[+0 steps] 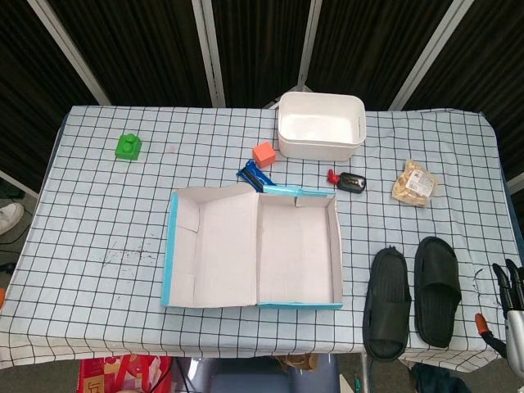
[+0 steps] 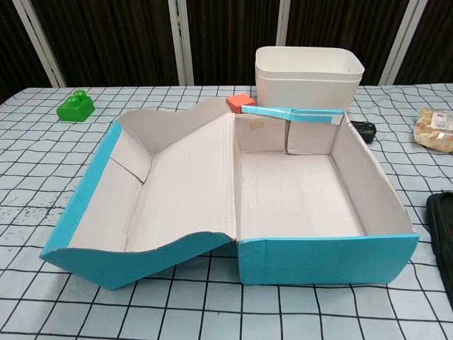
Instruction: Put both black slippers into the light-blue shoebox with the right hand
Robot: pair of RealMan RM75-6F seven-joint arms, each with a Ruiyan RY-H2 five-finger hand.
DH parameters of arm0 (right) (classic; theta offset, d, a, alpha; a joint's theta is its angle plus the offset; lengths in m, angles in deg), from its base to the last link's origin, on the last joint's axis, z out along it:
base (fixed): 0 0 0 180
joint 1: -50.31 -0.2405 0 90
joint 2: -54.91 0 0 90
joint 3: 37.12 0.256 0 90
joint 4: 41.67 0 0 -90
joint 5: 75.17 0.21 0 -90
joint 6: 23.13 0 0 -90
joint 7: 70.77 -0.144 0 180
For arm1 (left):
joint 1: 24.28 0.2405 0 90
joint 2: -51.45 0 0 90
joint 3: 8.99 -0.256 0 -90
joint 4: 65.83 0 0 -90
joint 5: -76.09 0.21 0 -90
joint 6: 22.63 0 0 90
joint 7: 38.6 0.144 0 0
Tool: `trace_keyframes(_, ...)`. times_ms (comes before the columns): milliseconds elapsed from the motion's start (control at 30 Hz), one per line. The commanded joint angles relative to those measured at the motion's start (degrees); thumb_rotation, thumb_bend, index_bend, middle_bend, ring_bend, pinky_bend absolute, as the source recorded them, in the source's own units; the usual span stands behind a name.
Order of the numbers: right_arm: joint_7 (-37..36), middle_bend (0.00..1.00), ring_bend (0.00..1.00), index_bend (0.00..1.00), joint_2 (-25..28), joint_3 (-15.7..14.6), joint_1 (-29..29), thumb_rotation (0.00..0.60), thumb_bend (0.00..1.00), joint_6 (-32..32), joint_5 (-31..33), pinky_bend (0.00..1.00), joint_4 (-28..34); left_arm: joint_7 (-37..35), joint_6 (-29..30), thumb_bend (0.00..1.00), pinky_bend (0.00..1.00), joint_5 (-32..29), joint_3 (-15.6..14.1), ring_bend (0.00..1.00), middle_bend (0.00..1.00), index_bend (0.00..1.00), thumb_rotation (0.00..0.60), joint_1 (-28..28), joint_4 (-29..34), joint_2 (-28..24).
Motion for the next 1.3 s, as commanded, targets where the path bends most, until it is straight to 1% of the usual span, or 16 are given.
trace_keyframes(33, -1.67, 0.03, 0.05, 0.0, 0.78, -0.88, -0.29, 0.6, 0.32, -1.89, -0.67, 0.01, 1.24, -0.84, -0.74, 0.45, 0.02, -0.89, 0.41, 0.0, 0.03, 0.11, 0.6, -0.35, 0.32, -0.33)
trace_keyframes(133, -1.43, 0.03, 0.04, 0.0, 0.96, -1.76, -0.3, 0.6, 0.32, -2.65, -1.71, 0.01, 1.54, -0.56, -0.52, 0.45, 0.02, -0.01, 0.36, 0.0, 0.03, 0.11, 0.6, -0.52, 0.13, -0.17)
trace_keyframes(167, -2.12, 0.03, 0.04, 0.0, 0.96, -2.37, -0.14, 0.6, 0.32, -2.82, -2.36, 0.01, 2.22, -0.43, -1.13, 0.45, 0.02, 0.46, -0.19, 0.0, 0.03, 0.11, 0.6, -0.6, 0.17, -0.23)
trace_keyframes(233, -3.03, 0.03, 0.04, 0.0, 1.22, -2.88, 0.13, 0.6, 0.32, -2.76, -2.94, 0.01, 3.02, -0.95, -1.59, 0.45, 0.02, 0.62, -0.34, 0.0, 0.03, 0.11, 0.6, -0.79, 0.38, -0.41)
trace_keyframes(300, -2.81, 0.03, 0.02, 0.0, 1.17, -3.26, 0.41, 0.6, 0.31, -2.9, -3.03, 0.01, 3.43, -1.55, -1.86, 0.45, 0.02, 0.94, -0.42, 0.0, 0.03, 0.11, 0.6, -0.99, 0.23, -0.55)
trace_keyframes(467, -0.86, 0.03, 0.0, 0.0, -0.74, -4.83, 1.06, 0.6, 0.3, -4.12, -3.72, 0.01, 3.47, -5.24, -3.15, 0.46, 0.02, 1.92, -1.19, 0.0, 0.03, 0.1, 0.6, -1.39, 0.32, -2.07)
trace_keyframes(567, -0.17, 0.03, 0.0, 0.0, -2.78, -6.32, 1.66, 0.6, 0.29, -4.49, -5.5, 0.01, 1.58, -6.5, -2.23, 0.46, 0.02, 2.03, -0.92, 0.0, 0.03, 0.1, 0.6, -1.16, 0.05, -2.6)
trace_keyframes(700, 3.19, 0.03, 0.0, 0.0, -6.52, -6.48, 2.94, 0.6, 0.29, -3.23, -6.28, 0.01, -1.57, -7.74, -1.72, 0.46, 0.02, 1.87, -0.88, 0.0, 0.03, 0.09, 0.6, -0.85, -0.2, -2.76)
trace_keyframes(833, 6.05, 0.03, 0.0, 0.0, -9.09, -6.89, 3.18, 0.6, 0.29, -4.48, -6.27, 0.01, -3.03, -7.39, -2.13, 0.46, 0.02, 0.05, -0.33, 0.0, 0.03, 0.07, 0.6, -0.91, -0.05, -2.87)
trace_keyframes(967, 7.64, 0.03, 0.0, 0.0, -11.16, -7.44, 2.86, 0.6, 0.29, -6.32, -6.64, 0.01, -3.98, -7.56, -1.83, 0.46, 0.02, 0.01, -0.19, 0.0, 0.03, 0.07, 0.6, -0.84, 0.07, -2.9)
trace_keyframes(1133, 10.31, 0.03, 0.0, 0.0, -12.86, -7.89, 2.8, 0.6, 0.29, -8.69, -5.56, 0.01, -3.57, -7.82, -1.62, 0.46, 0.02, -0.48, -0.14, 0.0, 0.03, 0.05, 0.6, -0.58, 0.22, -2.99)
trace_keyframes(1300, 15.22, 0.01, 0.0, 0.0, -14.35, -7.14, 2.7, 0.6, 0.29, -10.8, -2.84, 0.01, -0.98, -7.18, -2.05, 0.46, 0.02, -0.4, -0.35, 0.0, 0.03, 0.04, 0.6, -0.7, 0.66, -3.01)
